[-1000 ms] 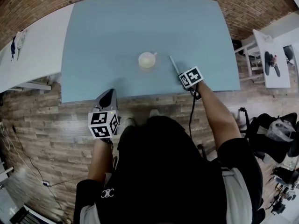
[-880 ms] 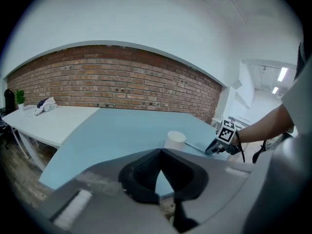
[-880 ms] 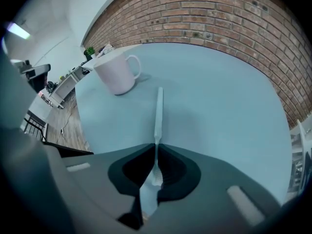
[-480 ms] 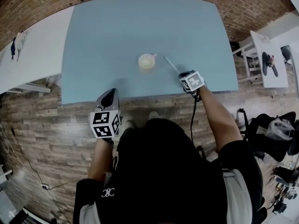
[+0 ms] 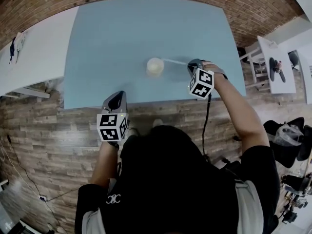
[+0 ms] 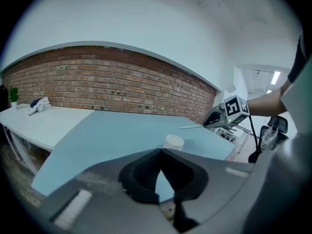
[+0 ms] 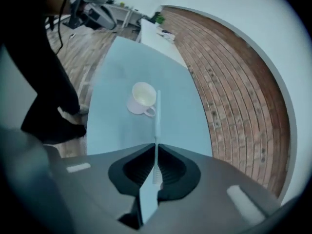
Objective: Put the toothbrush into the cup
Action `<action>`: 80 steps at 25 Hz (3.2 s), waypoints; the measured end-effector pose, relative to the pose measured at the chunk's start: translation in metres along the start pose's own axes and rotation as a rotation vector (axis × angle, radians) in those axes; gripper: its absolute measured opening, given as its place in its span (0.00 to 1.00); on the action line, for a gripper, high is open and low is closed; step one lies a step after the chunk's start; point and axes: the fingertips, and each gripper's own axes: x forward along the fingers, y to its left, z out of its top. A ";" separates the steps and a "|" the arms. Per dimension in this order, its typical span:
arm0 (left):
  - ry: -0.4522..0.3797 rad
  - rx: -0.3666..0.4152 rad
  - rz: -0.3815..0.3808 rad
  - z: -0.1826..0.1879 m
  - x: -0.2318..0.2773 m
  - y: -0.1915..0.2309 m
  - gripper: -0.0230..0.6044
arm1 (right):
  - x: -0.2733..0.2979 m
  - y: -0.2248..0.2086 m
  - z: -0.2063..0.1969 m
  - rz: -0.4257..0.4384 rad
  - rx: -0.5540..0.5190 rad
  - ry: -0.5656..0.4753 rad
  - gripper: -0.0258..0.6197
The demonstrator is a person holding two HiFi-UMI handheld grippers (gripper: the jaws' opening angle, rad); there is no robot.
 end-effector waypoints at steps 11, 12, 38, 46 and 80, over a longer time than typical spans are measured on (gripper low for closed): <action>-0.023 -0.044 0.029 -0.007 -0.017 0.020 0.05 | 0.016 -0.004 0.059 0.010 -0.544 0.232 0.08; -0.023 -0.052 0.038 -0.010 -0.021 0.023 0.05 | 0.019 0.000 0.063 0.012 -0.568 0.243 0.08; -0.019 -0.146 0.169 -0.045 -0.067 0.052 0.05 | 0.049 0.025 0.111 0.059 -0.693 0.284 0.24; -0.015 -0.060 0.107 -0.024 -0.043 0.046 0.05 | -0.008 -0.006 0.118 0.039 -0.070 -0.117 0.14; -0.013 0.155 -0.228 -0.012 -0.037 0.017 0.05 | -0.189 0.124 0.022 -0.364 1.320 -0.580 0.05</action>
